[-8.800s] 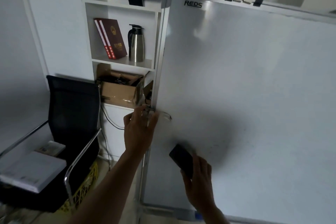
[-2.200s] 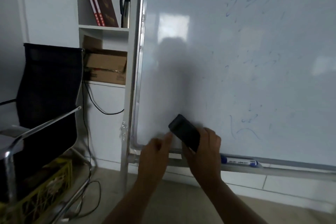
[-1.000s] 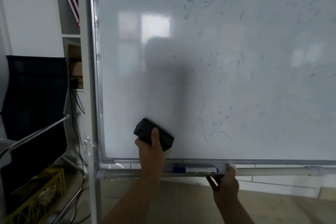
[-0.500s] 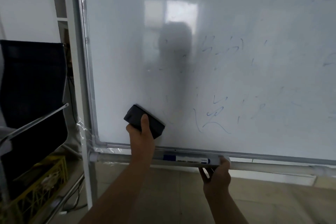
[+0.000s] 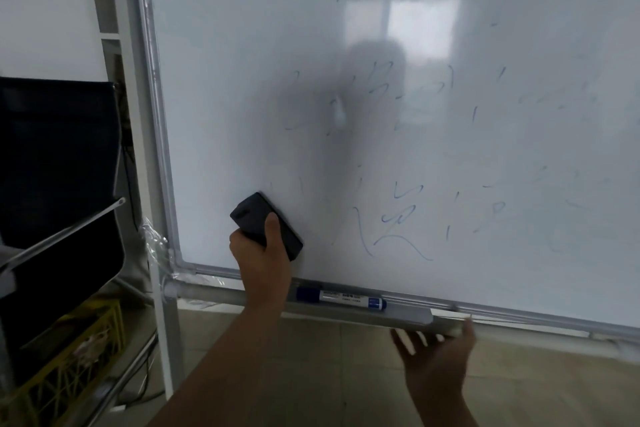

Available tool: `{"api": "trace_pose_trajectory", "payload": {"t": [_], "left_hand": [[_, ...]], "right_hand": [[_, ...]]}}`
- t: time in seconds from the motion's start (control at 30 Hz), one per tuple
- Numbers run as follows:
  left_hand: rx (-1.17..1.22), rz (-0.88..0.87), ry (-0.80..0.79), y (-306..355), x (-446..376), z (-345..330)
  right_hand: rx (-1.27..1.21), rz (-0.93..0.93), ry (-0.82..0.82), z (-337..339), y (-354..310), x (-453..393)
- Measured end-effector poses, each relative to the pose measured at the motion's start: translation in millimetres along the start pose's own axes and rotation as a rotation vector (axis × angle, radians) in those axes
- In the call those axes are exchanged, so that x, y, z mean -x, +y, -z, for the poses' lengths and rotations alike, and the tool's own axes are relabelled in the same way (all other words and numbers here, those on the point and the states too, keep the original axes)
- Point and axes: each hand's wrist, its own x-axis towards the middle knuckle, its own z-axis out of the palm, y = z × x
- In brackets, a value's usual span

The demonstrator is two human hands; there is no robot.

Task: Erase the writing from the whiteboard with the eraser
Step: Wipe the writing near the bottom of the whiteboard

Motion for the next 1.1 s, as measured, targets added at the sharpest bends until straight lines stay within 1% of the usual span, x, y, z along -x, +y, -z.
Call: {"api": "trace_pose_trajectory", "payload": {"t": [0.07, 0.13, 0.23, 0.33, 0.37, 0.4, 0.47, 0.53, 0.57, 0.6, 0.67, 0.7, 0.73, 0.77, 0.9, 0.93, 1.0, 1.03, 1.1], "left_hand": [[-0.068, -0.071, 0.032, -0.2, -1.8, -2.6], [-0.162, -0.132, 0.065, 6.2, -3.7, -5.1], [-0.282, -0.24, 0.115, 18.6, -7.8, -2.7], [-0.323, -0.223, 0.167, 20.2, -2.8, -5.1], [-0.361, -0.25, 0.14, 17.9, 5.4, -8.7], [-0.42, -0.31, 0.081, 12.7, 16.9, -13.3], [-0.54, -0.464, -0.03, 0.8, 37.0, -20.8], [-0.577, -0.543, -0.053, -0.4, 35.7, -19.0], [-0.572, -0.549, -0.019, 0.2, 27.0, -15.2], [-0.56, -0.517, 0.04, 0.5, 15.3, -10.0], [-0.484, -0.355, 0.209, 2.5, -9.2, 3.4], [-0.435, -0.26, 0.264, 2.3, -15.5, 8.0], [-0.411, -0.198, 0.28, 0.4, -15.1, 9.4], [-0.413, -0.199, 0.261, -3.3, -8.1, 7.5], [-0.555, -0.455, 0.002, -27.3, 40.3, -12.4], [-0.588, -0.508, -0.03, -31.0, 43.5, -15.3], [-0.634, -0.583, -0.045, -31.2, 33.3, -14.8], [-0.633, -0.567, -0.022, -27.2, 25.1, -11.9], [-0.557, -0.398, 0.084, -15.6, 3.9, -6.1]], "right_hand": [[-0.043, 0.051, 0.099, 0.7, -19.8, -5.2], [-0.028, 0.073, 0.166, -0.9, -28.7, -10.0], [0.022, 0.076, 0.189, -3.6, -25.4, -10.8], [0.06, 0.1, 0.185, -6.7, -24.7, -9.7], [0.063, 0.106, 0.185, -7.3, -24.4, -9.7], [0.067, 0.109, 0.193, -6.7, -23.8, -9.8], [0.069, 0.112, 0.214, -4.4, -21.4, -8.8], [0.074, 0.114, 0.227, -2.7, -21.7, -6.8], [0.079, 0.117, 0.229, -3.5, -22.6, -5.0], [0.081, 0.124, 0.224, -5.4, -24.0, -2.9], [0.078, 0.135, 0.216, -8.1, -24.5, -0.7], [0.083, 0.136, 0.21, -7.9, -23.7, -1.9], [0.087, 0.134, 0.209, -7.8, -23.2, -2.5], [0.096, 0.129, 0.206, -6.9, -22.7, -4.5], [0.106, 0.12, 0.2, -2.2, -20.9, -10.2], [0.108, 0.121, 0.188, -1.4, -21.9, -11.8], [0.124, 0.126, 0.151, -0.6, -23.7, -14.0], [0.135, 0.129, 0.13, -0.6, -24.0, -15.0], [0.146, 0.132, 0.115, -2.5, -23.7, -14.6]]}}
